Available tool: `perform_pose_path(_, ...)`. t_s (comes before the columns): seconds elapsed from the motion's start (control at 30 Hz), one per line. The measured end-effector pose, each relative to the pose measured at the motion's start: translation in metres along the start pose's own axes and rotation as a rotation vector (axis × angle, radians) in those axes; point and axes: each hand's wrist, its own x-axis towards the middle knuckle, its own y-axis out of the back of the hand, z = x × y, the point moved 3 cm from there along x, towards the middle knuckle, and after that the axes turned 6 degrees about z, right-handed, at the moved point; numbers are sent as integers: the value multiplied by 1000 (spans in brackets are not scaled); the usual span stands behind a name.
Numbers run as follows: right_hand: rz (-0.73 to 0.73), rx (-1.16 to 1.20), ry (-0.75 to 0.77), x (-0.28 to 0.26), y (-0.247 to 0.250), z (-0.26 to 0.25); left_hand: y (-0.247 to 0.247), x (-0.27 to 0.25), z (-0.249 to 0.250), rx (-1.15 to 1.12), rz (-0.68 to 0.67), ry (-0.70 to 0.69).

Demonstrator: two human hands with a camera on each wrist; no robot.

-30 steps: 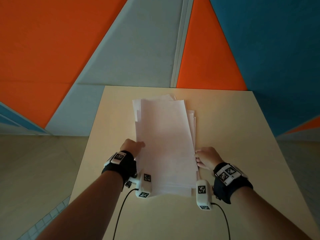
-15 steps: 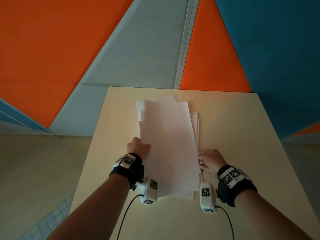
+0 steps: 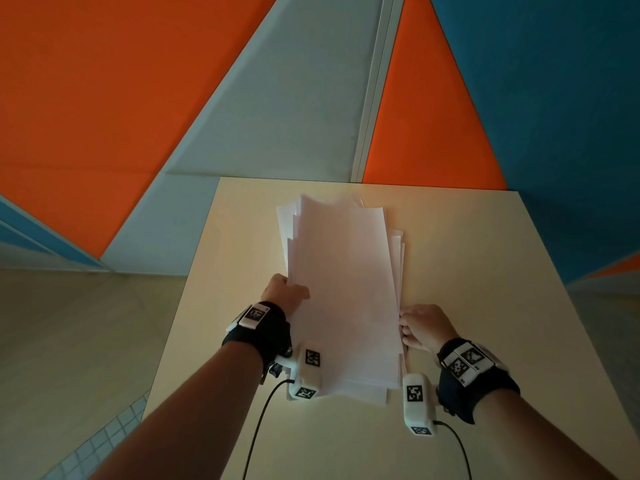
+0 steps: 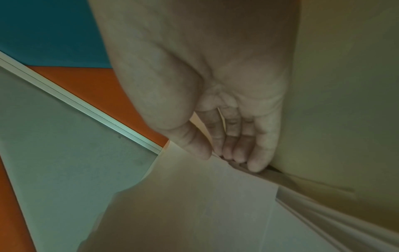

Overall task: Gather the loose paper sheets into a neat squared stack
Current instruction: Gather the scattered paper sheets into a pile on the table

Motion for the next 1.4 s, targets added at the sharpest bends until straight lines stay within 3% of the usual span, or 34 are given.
perform_pose_path(0.23, -11, 21, 3, 0, 0, -1, -8, 48, -34, -201, -34, 34)
perform_pose_path(0.43, -24, 15, -17, -9, -3, -2, 6, 4, -23, -243, -169, -23)
perform_pose_path(0.63, -5, -87, 120, -13, -6, 1, 20, -26, -28, -317, -290, -97)
perform_pose_path(0.7, -62, -72, 125, -21, -10, 3, 21, -28, -38, -309, -296, -89)
perform_pose_path(0.97, -229, 51, 60, -50, -3, 32, 10, -28, -72, 233, -219, -166)
perform_pose_path(1.13, -163, 34, 130, -46, -1, 33, 4, -40, -66, 313, -207, -218)
perform_pose_path(1.27, -87, -8, 178, -38, 4, 31, 4, -44, -54, 598, -81, -437)
perform_pose_path(1.4, -96, 88, 168, -38, 7, 27, -3, -39, -62, 847, -227, -498)
